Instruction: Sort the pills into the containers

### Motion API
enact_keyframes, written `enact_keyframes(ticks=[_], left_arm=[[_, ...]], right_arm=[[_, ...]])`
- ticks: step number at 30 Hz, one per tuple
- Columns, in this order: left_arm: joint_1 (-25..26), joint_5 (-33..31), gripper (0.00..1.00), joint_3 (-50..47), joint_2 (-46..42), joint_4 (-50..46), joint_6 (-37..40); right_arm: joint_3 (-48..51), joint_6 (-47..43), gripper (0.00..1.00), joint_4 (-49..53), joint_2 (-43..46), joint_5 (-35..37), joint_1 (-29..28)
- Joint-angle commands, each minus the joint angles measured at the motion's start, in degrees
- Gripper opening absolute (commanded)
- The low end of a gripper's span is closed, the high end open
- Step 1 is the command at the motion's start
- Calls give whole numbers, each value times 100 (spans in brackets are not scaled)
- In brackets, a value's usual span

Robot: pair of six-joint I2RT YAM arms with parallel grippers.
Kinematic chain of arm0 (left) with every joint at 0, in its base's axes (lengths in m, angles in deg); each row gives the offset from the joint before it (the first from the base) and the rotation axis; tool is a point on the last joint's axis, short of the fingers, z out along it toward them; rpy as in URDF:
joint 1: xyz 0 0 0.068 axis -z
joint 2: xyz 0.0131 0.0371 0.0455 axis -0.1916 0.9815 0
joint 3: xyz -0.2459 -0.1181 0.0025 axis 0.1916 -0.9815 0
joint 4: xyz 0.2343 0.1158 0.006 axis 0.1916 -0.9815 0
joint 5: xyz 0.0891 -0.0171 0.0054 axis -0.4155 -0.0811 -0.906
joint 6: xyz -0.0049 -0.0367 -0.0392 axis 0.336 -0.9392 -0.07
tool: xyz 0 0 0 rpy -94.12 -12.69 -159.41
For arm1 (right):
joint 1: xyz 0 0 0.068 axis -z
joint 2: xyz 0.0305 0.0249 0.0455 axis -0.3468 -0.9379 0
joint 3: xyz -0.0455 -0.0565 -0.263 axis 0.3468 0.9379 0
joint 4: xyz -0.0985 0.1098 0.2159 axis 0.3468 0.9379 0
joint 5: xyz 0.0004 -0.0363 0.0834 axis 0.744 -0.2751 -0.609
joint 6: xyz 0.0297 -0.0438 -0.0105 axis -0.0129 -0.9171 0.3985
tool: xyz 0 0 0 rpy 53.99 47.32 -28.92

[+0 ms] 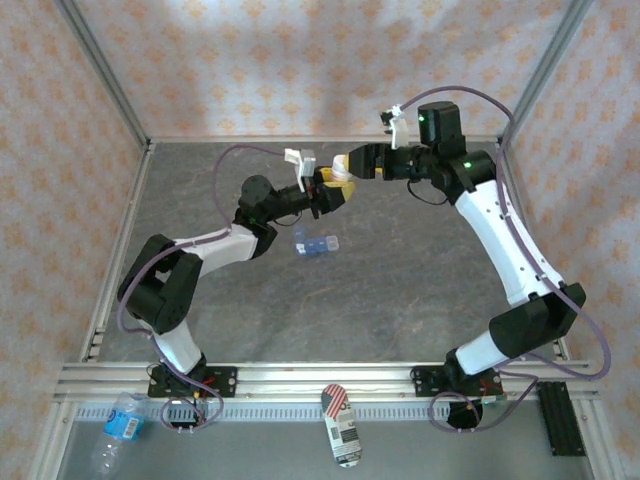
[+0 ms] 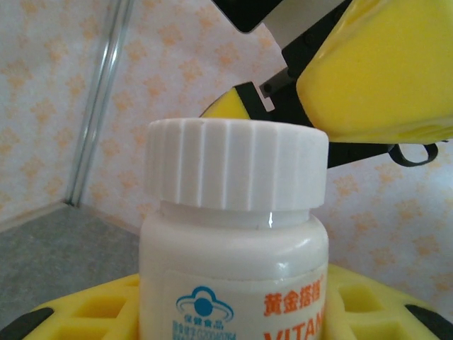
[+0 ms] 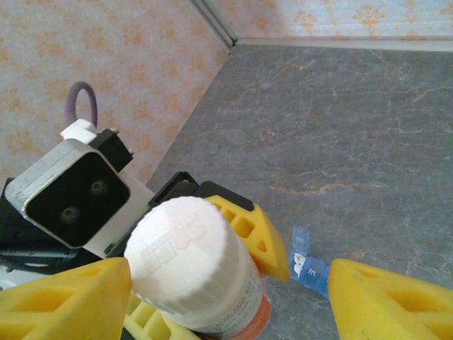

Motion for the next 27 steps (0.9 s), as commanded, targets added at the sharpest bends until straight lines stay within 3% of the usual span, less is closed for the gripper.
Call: enact_keyframes(ticks=[1, 10, 19, 27], left_arm=[[32, 364, 0, 248, 29, 395, -215], [42, 391, 0, 284, 52, 372, -216], [59, 437, 0, 321, 91, 360, -216], [81, 479, 0, 377, 146, 342, -394]], right_arm=[[-215, -192, 71, 171, -18, -318, -64], [-162, -201, 62, 119, -71, -347, -178], [-205, -181, 63, 81, -53, -250, -186], [-197, -168, 57, 83, -69, -324, -191]])
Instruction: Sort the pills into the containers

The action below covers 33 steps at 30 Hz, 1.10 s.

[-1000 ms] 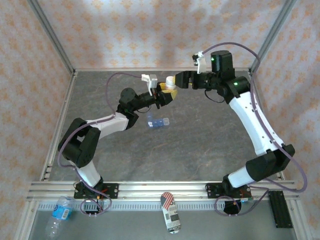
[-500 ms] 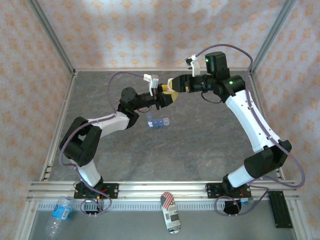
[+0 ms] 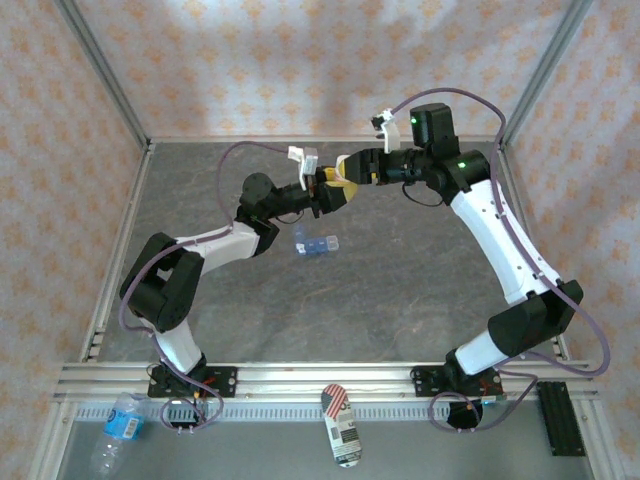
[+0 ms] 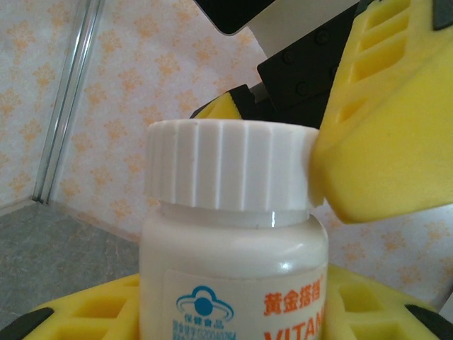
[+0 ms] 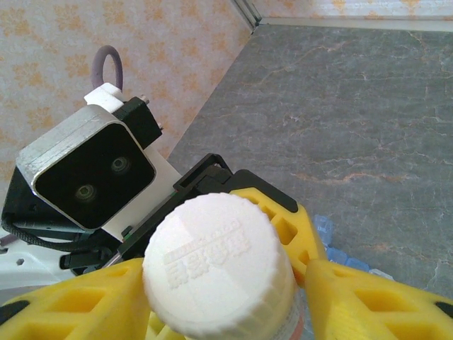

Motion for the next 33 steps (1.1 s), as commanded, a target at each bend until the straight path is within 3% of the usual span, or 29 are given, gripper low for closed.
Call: enact_keyframes(ticks=[1, 5, 17, 21, 28, 33], left_arm=[[66, 169, 0, 196, 68, 280, -90], [77, 192, 0, 200, 90, 273, -101], [92, 233, 0, 226, 125, 273, -129], [92, 239, 0, 242, 135, 268, -132], [93, 196, 0, 292, 110, 249, -119], [124, -419, 0, 214, -132, -189, 432]], right_arm=[[-156, -46, 58, -35, 3, -82, -25], [-186, -41, 67, -35, 42, 1, -31], [-318, 5, 62, -49, -13, 98, -25], [-326, -10, 56, -6, -30, 62, -23], [-260, -92, 33, 145, -52, -25, -27], [90, 38, 29, 74, 17, 356, -130]])
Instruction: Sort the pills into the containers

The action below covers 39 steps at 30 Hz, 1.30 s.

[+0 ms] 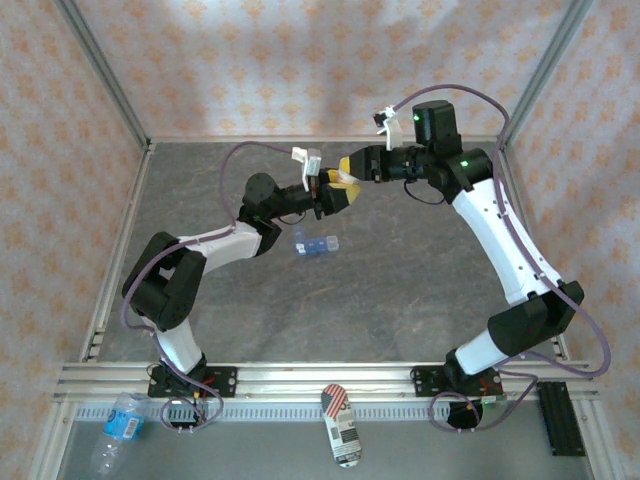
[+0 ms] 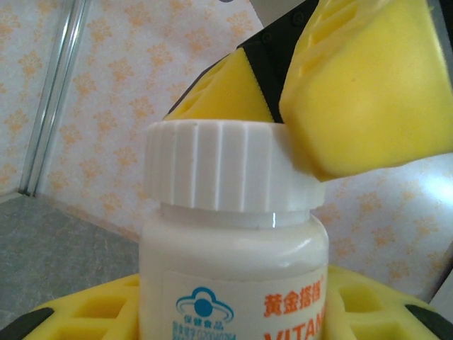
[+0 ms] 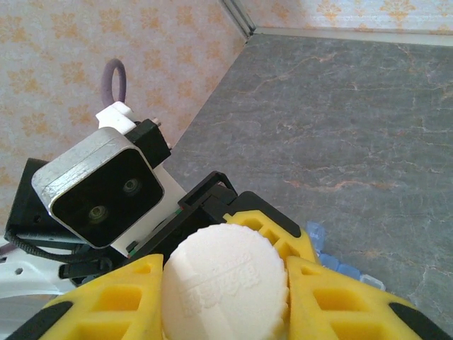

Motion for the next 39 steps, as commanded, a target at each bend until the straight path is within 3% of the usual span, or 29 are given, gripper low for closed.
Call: enact_keyframes(ticks=[1, 6, 11, 14, 18, 20, 22, 26, 29, 33, 39], left_arm=[[90, -686, 0, 84, -310, -277, 693], [456, -1913, 0, -51, -827, -1541, 2227], [1040, -3645, 0, -319, -914, -1440, 3243], [1295, -4406, 0, -451, -771, -931, 3392], [1378, -4845, 0, -452, -590, -569, 3191], [1378, -4960, 0, -454, -536, -485, 3111], [1354, -5066, 0, -460, -536, -503, 3060], [1208, -4880, 0, -491, -606, -651, 2818], [1019, -4481, 0, -546, -672, -737, 2618], [753, -3732, 0, -598, -786, -824, 2406], [283, -1648, 0, -470, -683, -380, 1551]], right_arm=[[275, 164, 29, 12, 32, 377, -193], [812, 958, 24, -582, -65, 1221, -594], [1167, 2095, 21, -1288, -374, 2341, -1058], [1508, 2812, 21, -1984, -477, 2656, -1215], [1583, 3032, 23, -2329, -500, 2821, -1299], [1417, 2868, 28, -2134, -480, 2883, -1271], [1300, 2770, 41, -2021, -389, 2769, -1147], [1350, 2680, 65, -2052, 98, 2277, -614], [1467, 2438, 76, -2063, 607, 1818, -285], [1386, 1786, 80, -1736, 1071, 1322, -49], [572, 346, 79, -559, 755, 202, 104]])
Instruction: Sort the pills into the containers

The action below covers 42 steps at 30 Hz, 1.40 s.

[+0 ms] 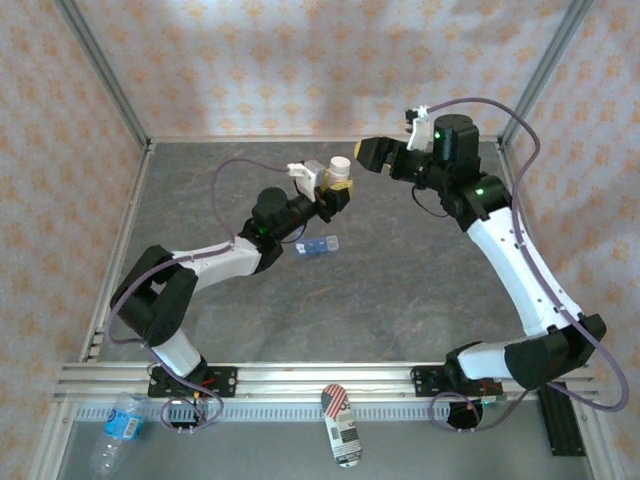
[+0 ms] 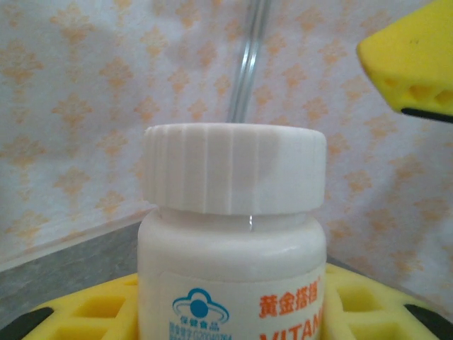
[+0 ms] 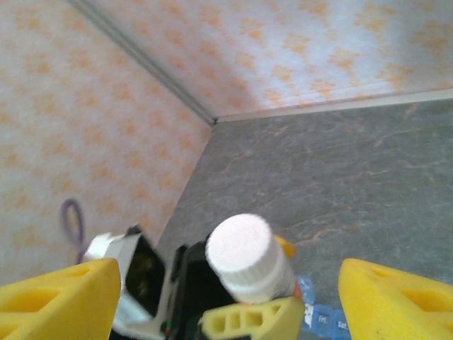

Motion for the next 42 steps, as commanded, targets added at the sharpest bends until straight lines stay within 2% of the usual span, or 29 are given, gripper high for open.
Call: enact_keyframes(ticks=[1, 4, 6, 15, 20, 28, 30, 32, 35, 39, 42], left_arm=[[-223, 1729, 0, 280, -8, 820, -850], [-329, 2421, 0, 502, 232, 1171, -1530], [-339, 2647, 0, 622, 361, 1264, -1749], [-327, 2947, 0, 871, 627, 1341, -2025], [-337, 2983, 0, 934, 698, 1355, -2044], [-332, 2932, 0, 961, 661, 1298, -1994], [-331, 2735, 0, 933, 581, 1212, -1877], [-299, 2333, 0, 869, 442, 1008, -1605], [-129, 1448, 0, 693, 104, 430, -740], [370, 37, 0, 634, -251, -647, 802], [594, -705, 0, 552, -220, -551, 1080]], right_arm=[[-629, -1198, 79, 1031, -411, -1038, 28], [-1062, -1485, 79, 1414, -697, -1263, 24], [-1158, -1496, 79, 1432, -773, -1320, 29], [-1391, -1516, 72, 1601, -1056, -1366, 20], [-1388, -1482, 60, 1594, -1120, -1337, 15], [-1319, -1348, 30, 1541, -1210, -1267, 16], [-1139, -1139, 27, 1346, -1169, -1147, -31], [-890, -915, 25, 1158, -1094, -626, -198], [-395, -356, 25, 650, -988, 250, -519], [64, 437, 24, 21, -1032, 1366, -891], [277, 934, 24, -412, -1134, 1843, -1061]])
